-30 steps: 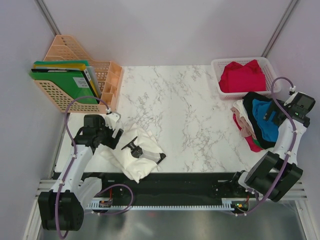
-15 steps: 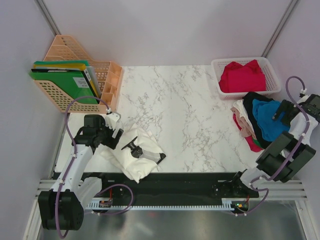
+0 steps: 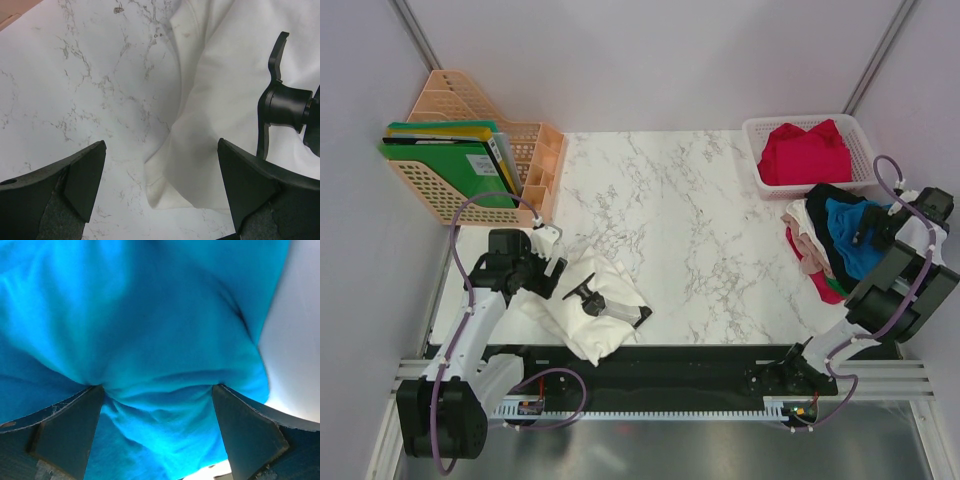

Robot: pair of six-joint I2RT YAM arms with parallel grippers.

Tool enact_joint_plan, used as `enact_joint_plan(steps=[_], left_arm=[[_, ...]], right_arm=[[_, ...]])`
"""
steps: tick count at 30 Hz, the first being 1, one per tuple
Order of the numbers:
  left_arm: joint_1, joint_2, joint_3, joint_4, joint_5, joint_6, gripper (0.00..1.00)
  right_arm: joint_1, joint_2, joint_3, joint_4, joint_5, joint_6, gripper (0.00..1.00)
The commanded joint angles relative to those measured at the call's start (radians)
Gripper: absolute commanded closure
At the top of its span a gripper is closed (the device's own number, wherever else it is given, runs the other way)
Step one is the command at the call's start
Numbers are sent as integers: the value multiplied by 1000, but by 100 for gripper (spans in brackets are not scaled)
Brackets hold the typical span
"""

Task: Fold and stack the t-shirts
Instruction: Smooth out wrinkles on the folded tshirt

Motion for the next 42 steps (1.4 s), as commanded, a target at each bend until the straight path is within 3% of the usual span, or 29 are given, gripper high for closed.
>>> enact_joint_plan(steps=[1, 6, 15, 22, 33, 42], left_arm=[[5, 4, 10, 25, 10, -21, 0], [6, -10, 7, 25, 7, -20, 0], [5, -10, 7, 25, 4, -20, 0], [5, -16, 7, 25, -2, -18, 0], [5, -30, 7, 18, -16, -17, 0], [6, -36, 4, 16, -31, -15, 0]], right_arm=[[69, 78, -76, -45, 72, -142, 2], [150, 49, -183, -66, 95, -228, 2], [265, -37, -224, -164, 105, -265, 2], [285, -2, -130, -310, -28, -260, 2], [483, -82, -158, -408, -54, -245, 2], [620, -33, -66, -451, -82, -206, 2]])
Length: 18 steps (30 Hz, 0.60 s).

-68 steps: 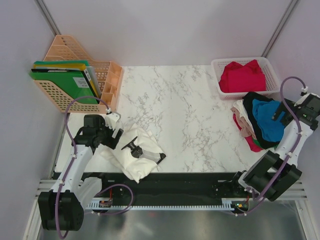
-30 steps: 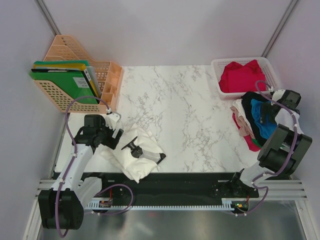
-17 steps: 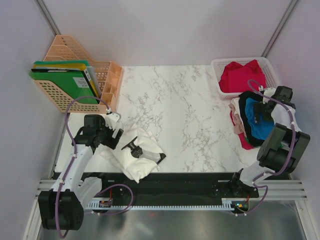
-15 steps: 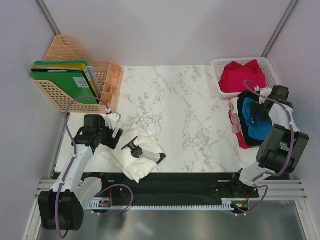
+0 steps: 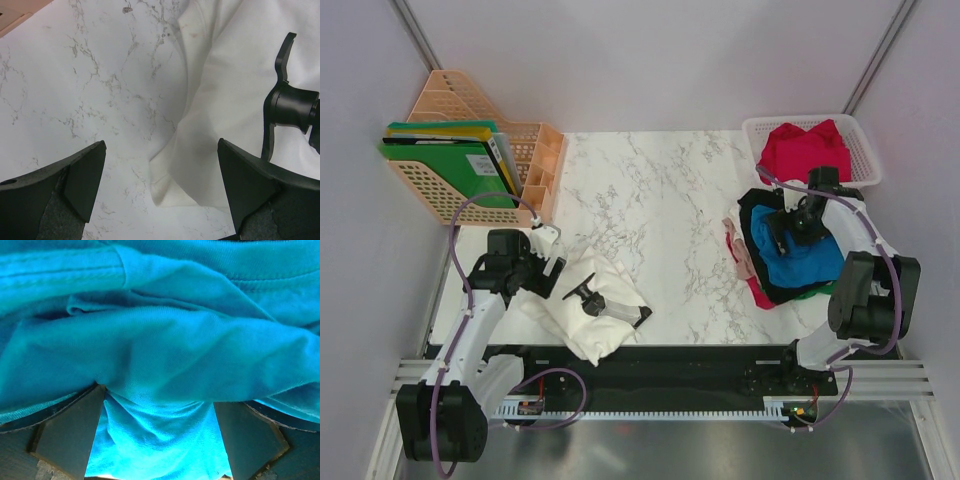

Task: Fold and stack the t-shirts
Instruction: Smooth out wrinkles on the folded tshirt

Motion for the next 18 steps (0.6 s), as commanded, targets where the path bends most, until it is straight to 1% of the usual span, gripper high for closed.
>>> enact_joint_plan(steps=[1, 7, 11, 13, 16, 17, 18], left_arm=[[5, -24, 3, 18, -14, -15, 0], [5, -15, 3, 17, -11, -14, 0], [5, -16, 1, 18, -13, -12, 0], [6, -5, 1, 18, -14, -12, 0], [5, 12, 3, 21, -22, -14, 0], [5, 19, 4, 23, -25, -12, 0], [5, 22, 4, 23, -27, -14, 0]], right_arm=[[59, 74, -28, -163, -159, 67, 2], [135, 78, -34, -94, -157, 131, 2], [136, 58, 4, -104, -159, 138, 2], [136, 17, 30, -119, -160, 138, 2], [136, -51, 148, -199, -191, 133, 2], [136, -66, 249, -252, -194, 133, 2], [138, -80, 306, -279, -200, 134, 2]])
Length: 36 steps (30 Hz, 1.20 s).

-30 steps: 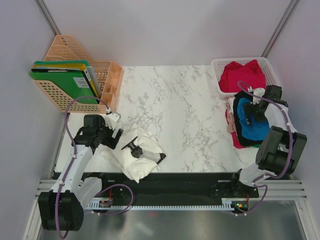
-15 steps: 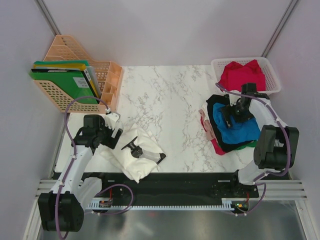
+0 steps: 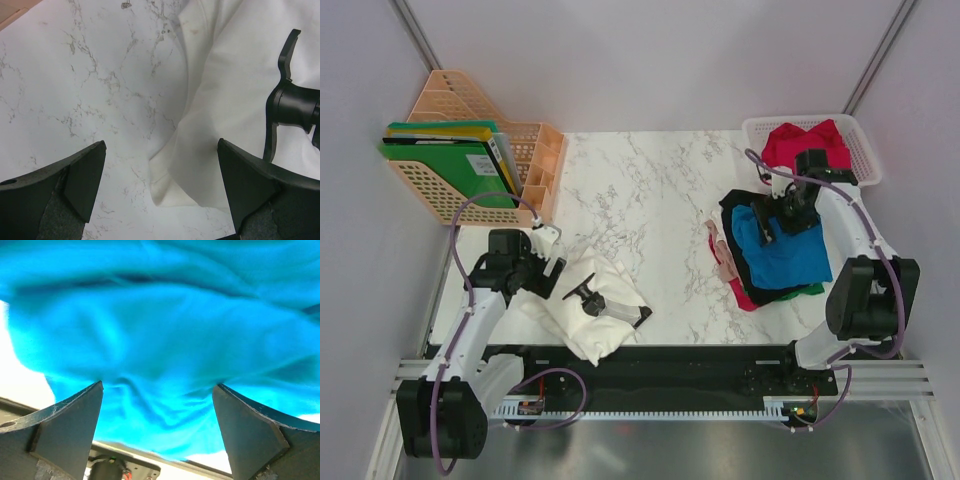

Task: Fold and stack the t-shirts
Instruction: Smooth out wrinkles on the folded tshirt

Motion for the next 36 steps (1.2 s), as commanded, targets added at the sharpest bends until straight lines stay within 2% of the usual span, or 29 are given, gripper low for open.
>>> enact_joint_plan(steps=[1, 2, 4, 7, 9, 11, 14, 16, 18, 19, 21, 24, 27, 31, 32, 33, 36], left_arm=[[6, 11, 3, 25, -19, -14, 0], [5, 8, 3, 26, -22, -14, 0], [6, 5, 1, 26, -25, -14, 0], [5, -9, 1, 32, -40, -17, 0], [5, -36, 9, 26, -24, -17, 0], [6, -76, 9, 18, 56, 9, 0], [6, -147, 20, -31, 140, 87, 0], [6, -135, 50, -113, 153, 112, 0], [5, -113, 121, -187, 208, 137, 0], [5, -89, 147, -286, 237, 138, 0], [5, -63, 231, -386, 334, 158, 0], [5, -12, 294, -523, 392, 195, 0], [8, 8, 285, -537, 342, 203, 1], [29, -158, 218, -283, 180, 62, 1], [40, -220, 172, -144, 82, -2, 0], [42, -334, 153, -90, 35, -18, 0], [73, -424, 107, 44, -190, -84, 0]], right_arm=[[17, -115, 238, -137, -106, 33, 2], [18, -132, 346, -157, -100, 41, 2], [17, -194, 423, -151, -94, 72, 2], [17, -308, 410, -28, -94, 141, 2], [18, -336, 369, -14, -173, 141, 2], [21, -324, 358, -83, -348, 107, 2], [85, -242, 390, -235, -506, 9, 2], [170, -172, 411, -322, -533, -52, 2], [227, -105, 415, -330, -479, -88, 3], [266, -81, 410, -327, -470, -98, 3], [291, -10, 408, -306, -444, -91, 5], [324, 96, 442, -295, -476, -94, 7], [399, 173, 510, -312, -470, -109, 14], [643, 201, 478, -271, -332, -111, 12], [676, 197, 444, -235, -300, -97, 12], [702, 180, 409, -196, -278, -86, 10], [800, 187, 310, -85, -232, -68, 4]])
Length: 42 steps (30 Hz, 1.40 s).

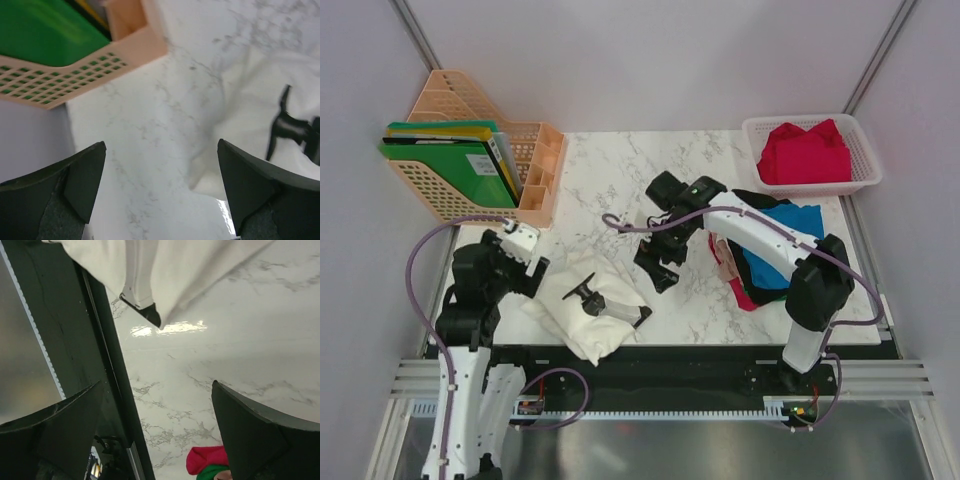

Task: Fold and stack the t-shirts
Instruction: Smooth out wrinkles on the folded tshirt

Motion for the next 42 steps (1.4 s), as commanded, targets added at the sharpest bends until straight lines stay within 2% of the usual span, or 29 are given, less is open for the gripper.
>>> enact_joint_plan(steps=[1, 4, 6, 13, 18, 28, 38, 42], left_arm=[[53, -92, -30, 280, -368, -146, 0], [106, -114, -103, 425, -642, -178, 0], [160, -149, -97, 445, -681, -195, 0], [266, -171, -74, 485, -747, -213, 0], [367, -212, -76, 479, -738, -219, 0], [377, -209, -83, 460, -703, -213, 0], [377, -224, -103, 454, -668, -196, 0], [377, -228, -105, 448, -662, -193, 0]], right_arm=[[93, -1, -75, 121, 78, 8, 3], [202, 45, -52, 160, 120, 11, 2], [267, 79, -8, 189, 199, 22, 4], [370, 186, 84, 278, 200, 33, 5], [385, 229, 95, 386, 183, 79, 8], [394, 359, 63, 554, 163, 108, 9], [373, 430, 40, 718, 322, 161, 10], [304, 458, 72, 754, 345, 204, 11]])
